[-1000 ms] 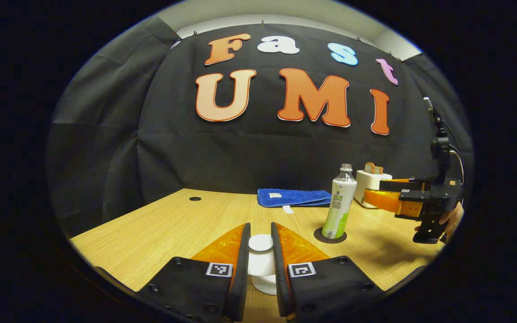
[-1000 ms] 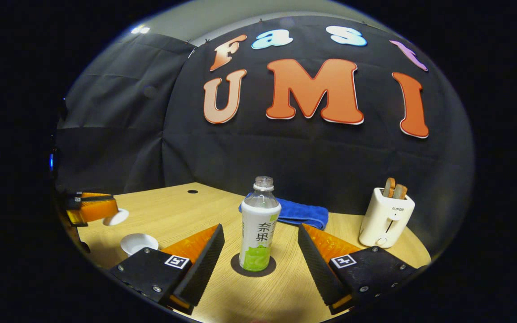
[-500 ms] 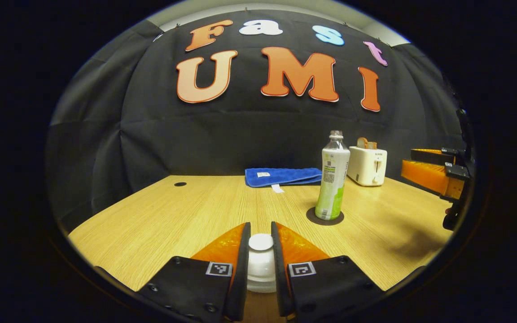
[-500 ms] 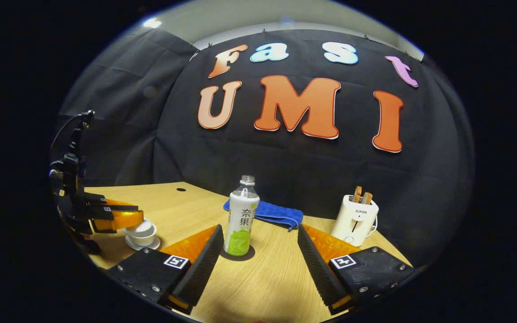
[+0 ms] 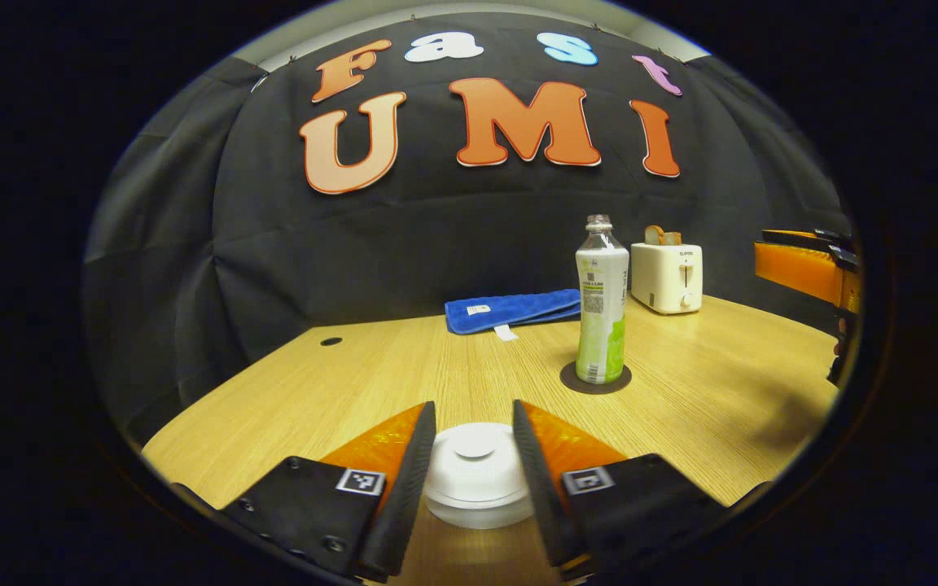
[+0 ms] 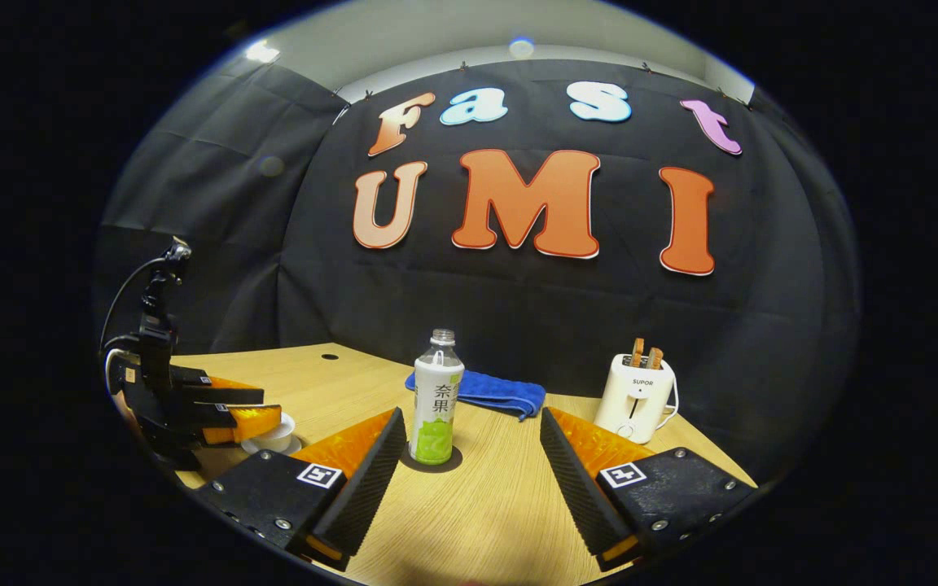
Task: Open the teacup lid with one hand, grasp the water bottle and pour water into the teacup with the other hand; after pouring, place the water bottle on the coaster and then close the teacup lid.
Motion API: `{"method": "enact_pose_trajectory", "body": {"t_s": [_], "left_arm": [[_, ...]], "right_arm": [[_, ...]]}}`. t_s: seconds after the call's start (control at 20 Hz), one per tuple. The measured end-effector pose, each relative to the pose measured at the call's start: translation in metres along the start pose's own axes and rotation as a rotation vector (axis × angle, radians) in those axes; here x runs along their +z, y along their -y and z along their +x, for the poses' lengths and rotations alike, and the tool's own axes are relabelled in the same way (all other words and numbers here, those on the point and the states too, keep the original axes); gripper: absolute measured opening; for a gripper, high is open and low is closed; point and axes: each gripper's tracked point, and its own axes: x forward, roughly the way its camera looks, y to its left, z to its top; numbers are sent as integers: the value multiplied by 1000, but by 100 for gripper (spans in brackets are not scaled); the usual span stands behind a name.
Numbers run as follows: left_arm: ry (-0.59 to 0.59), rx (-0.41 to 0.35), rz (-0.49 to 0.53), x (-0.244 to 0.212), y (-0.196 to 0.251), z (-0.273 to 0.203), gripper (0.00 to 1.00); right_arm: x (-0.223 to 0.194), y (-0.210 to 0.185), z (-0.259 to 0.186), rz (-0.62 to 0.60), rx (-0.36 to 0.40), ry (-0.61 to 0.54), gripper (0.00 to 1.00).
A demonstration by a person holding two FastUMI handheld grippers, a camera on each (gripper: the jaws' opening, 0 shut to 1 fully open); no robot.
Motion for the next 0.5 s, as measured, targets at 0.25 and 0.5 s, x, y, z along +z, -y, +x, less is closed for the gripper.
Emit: {"method": "enact_pose_trajectory", "body": {"t_s": [0.25,0.5], "left_arm": [[86,37,6,39,-3,-15,92],[237,63,-65,108,-10,-46,100]], "right_arm": [[18,-1,-6,21,-25,39,99],[42,-13,-11,31,-20,79,99]]}}
